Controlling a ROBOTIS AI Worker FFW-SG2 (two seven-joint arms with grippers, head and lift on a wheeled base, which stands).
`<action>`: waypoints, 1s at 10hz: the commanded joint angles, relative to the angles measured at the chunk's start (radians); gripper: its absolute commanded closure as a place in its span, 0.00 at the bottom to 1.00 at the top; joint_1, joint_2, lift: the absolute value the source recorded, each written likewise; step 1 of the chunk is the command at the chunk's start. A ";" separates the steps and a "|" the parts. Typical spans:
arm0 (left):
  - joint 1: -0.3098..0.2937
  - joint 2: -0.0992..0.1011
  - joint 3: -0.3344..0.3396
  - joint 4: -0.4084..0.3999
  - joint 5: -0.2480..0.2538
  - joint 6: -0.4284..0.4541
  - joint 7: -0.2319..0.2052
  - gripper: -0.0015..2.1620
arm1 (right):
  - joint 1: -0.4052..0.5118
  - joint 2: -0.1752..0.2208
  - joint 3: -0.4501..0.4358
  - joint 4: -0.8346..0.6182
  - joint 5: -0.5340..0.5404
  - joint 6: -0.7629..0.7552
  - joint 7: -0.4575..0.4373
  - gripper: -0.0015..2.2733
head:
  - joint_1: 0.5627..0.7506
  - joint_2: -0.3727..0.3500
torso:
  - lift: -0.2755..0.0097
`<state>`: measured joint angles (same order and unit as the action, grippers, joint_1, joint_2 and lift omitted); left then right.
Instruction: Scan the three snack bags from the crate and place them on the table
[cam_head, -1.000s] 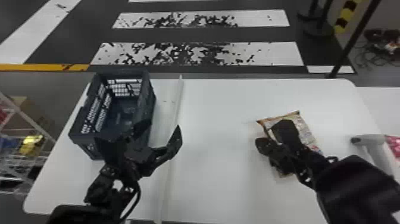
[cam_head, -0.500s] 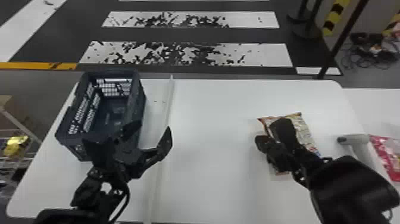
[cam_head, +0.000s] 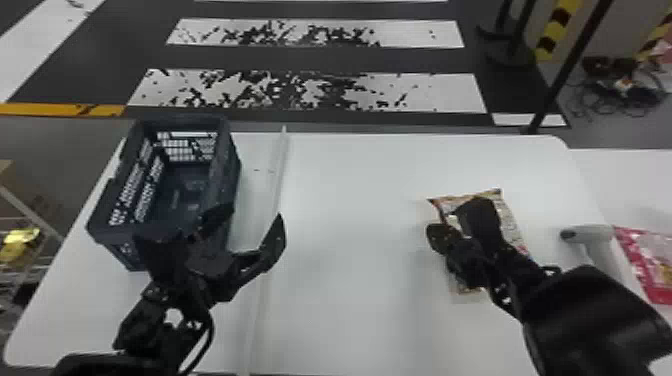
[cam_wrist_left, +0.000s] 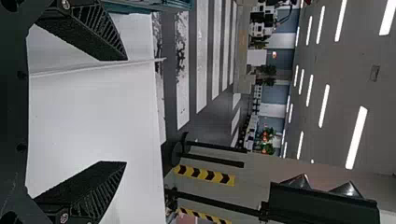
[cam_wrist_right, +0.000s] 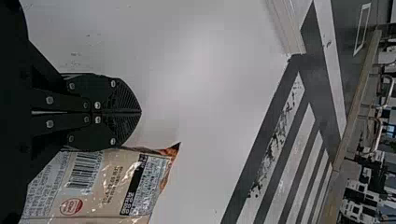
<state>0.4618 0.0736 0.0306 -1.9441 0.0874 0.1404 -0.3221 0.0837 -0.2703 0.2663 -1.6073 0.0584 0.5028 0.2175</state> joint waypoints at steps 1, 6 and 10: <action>0.003 0.000 0.000 -0.003 0.000 0.000 0.000 0.04 | -0.018 -0.001 -0.013 0.030 0.001 0.000 -0.001 0.99 | 0.70 0.54 | 0.75; 0.003 0.000 0.000 -0.003 0.000 -0.003 -0.002 0.04 | 0.008 -0.013 -0.052 0.004 -0.003 0.000 0.020 0.99 | 0.70 0.48 | 0.75; 0.005 0.000 0.000 -0.007 0.000 -0.003 0.000 0.04 | 0.179 -0.024 -0.275 -0.364 -0.138 0.132 0.109 0.80 | 0.70 0.47 | 0.75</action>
<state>0.4663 0.0736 0.0307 -1.9499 0.0874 0.1374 -0.3226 0.2350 -0.2957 0.0371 -1.9071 -0.0529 0.6002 0.3264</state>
